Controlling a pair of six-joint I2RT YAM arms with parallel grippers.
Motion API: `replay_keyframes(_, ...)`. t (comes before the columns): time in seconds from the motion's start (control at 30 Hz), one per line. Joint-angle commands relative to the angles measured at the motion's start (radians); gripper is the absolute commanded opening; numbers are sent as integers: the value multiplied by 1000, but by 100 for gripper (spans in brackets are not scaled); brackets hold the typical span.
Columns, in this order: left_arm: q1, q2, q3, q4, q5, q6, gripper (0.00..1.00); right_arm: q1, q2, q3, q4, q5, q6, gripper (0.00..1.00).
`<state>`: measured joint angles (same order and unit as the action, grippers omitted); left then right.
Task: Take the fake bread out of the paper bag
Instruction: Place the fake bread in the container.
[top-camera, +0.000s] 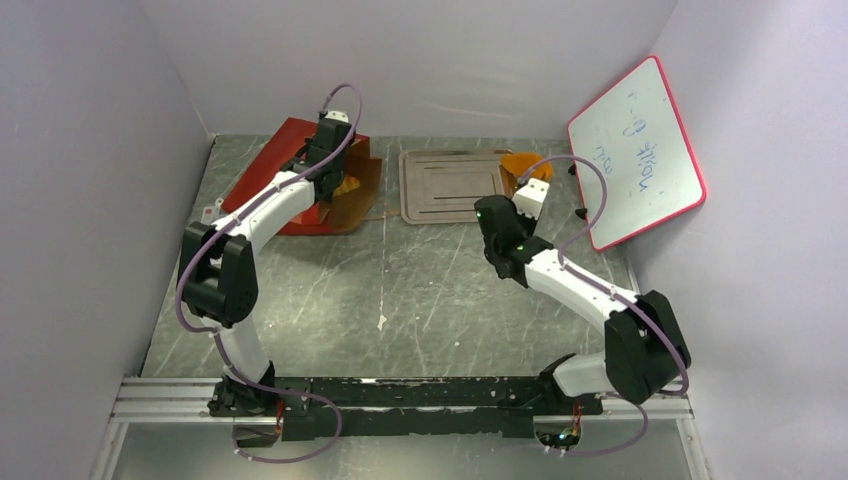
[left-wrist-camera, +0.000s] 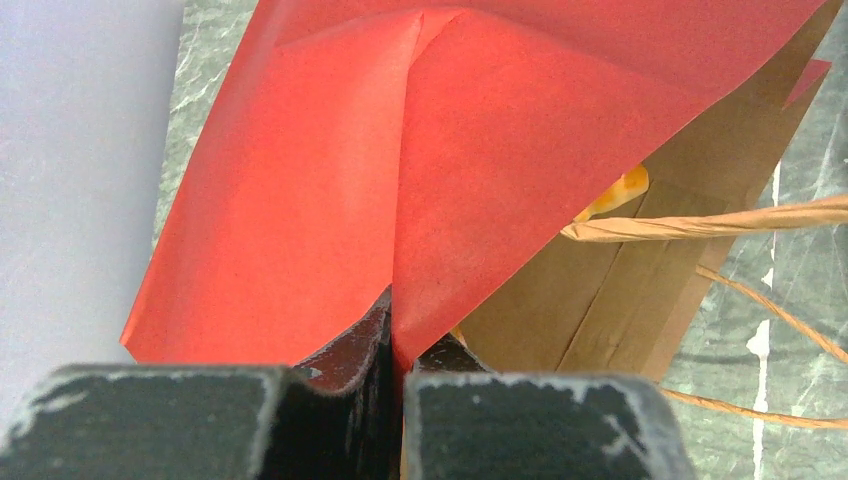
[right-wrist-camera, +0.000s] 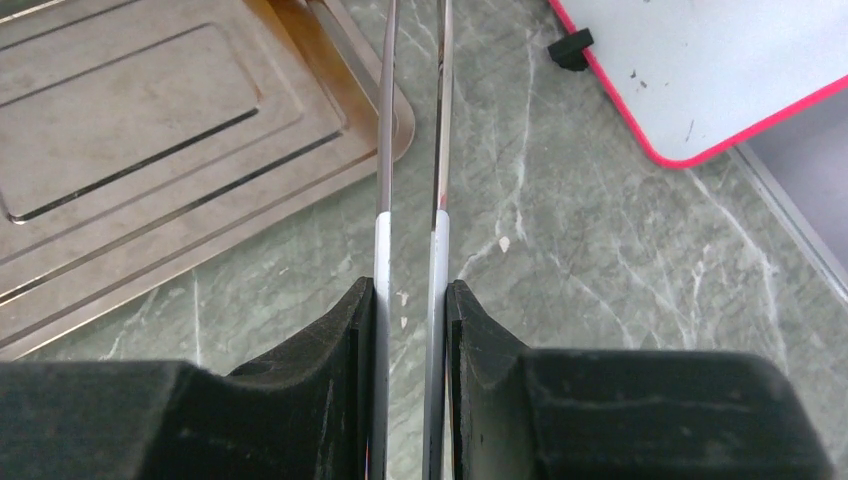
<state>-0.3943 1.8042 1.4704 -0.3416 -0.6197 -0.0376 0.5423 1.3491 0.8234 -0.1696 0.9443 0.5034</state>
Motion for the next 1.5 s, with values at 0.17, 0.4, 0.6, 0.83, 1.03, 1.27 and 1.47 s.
replay_keyframes(0.17,5,-42,-12,15,15,-2,7,-4,42,-64,-37,-89,201,0)
replay_keyframes(0.4,-4,-52,-10,24,9,4,7,8,24,-142,-37,-146,285,0)
replay_keyframes(0.6,-15,-52,-5,25,3,8,7,8,25,-124,-12,-181,288,0)
replay_keyframes(0.83,-24,-61,-9,30,2,8,7,6,66,-110,44,-204,294,0)
replay_keyframes(1.03,-29,-68,-33,40,-6,15,7,5,49,-135,95,-206,318,0)
replay_keyframes(1.27,-30,-63,-45,39,-6,11,7,5,-56,-109,158,-131,291,0)
replay_keyframes(1.47,-31,-61,-45,38,-6,11,7,4,-35,-64,177,-126,257,0)
